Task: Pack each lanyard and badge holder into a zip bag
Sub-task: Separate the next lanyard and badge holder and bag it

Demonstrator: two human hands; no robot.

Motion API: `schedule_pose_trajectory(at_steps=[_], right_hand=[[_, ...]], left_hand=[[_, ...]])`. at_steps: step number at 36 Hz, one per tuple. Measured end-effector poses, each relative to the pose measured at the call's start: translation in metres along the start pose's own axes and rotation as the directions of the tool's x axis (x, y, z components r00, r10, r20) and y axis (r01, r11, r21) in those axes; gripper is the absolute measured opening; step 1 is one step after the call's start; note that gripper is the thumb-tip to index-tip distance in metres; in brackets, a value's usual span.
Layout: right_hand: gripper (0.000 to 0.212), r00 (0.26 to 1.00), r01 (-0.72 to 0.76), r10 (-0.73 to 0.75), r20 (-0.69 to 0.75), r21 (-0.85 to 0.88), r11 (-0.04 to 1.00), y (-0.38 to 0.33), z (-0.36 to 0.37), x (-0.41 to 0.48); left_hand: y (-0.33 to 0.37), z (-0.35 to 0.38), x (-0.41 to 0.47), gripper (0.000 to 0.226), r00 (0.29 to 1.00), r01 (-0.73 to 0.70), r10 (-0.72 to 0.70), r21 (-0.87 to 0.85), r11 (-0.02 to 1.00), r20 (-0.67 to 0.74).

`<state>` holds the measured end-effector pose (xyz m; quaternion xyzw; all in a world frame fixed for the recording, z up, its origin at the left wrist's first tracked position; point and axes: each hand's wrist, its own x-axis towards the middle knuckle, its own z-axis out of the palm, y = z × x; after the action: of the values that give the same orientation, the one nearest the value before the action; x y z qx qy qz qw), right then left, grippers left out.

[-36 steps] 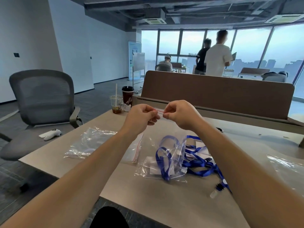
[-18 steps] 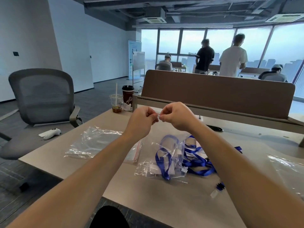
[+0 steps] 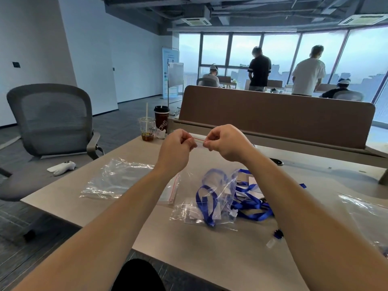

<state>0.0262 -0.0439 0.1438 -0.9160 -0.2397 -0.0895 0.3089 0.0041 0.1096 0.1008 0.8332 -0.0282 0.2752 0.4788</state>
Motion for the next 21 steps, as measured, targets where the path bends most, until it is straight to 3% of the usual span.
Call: schedule_pose_trajectory(at_steps=[7, 16, 21], right_hand=[[0.01, 0.998, -0.058, 0.057, -0.012, -0.093, 0.994, 0.022, -0.022, -0.005], [0.007, 0.994, -0.107, 0.102, -0.051, -0.122, 0.987, 0.043, -0.036, -0.015], [0.007, 0.987, -0.138, 0.126, -0.104, -0.112, 0.984, 0.054, -0.039, -0.019]], left_hand=[[-0.004, -0.013, 0.007, 0.015, 0.99, 0.112, -0.121, -0.126, 0.986, -0.068], [-0.007, -0.007, 0.012, 0.015, 0.977, 0.163, -0.181, -0.16, 0.974, -0.11], [-0.003, -0.003, 0.01, 0.015, 0.977, 0.18, -0.199, -0.22, 0.959, -0.07]])
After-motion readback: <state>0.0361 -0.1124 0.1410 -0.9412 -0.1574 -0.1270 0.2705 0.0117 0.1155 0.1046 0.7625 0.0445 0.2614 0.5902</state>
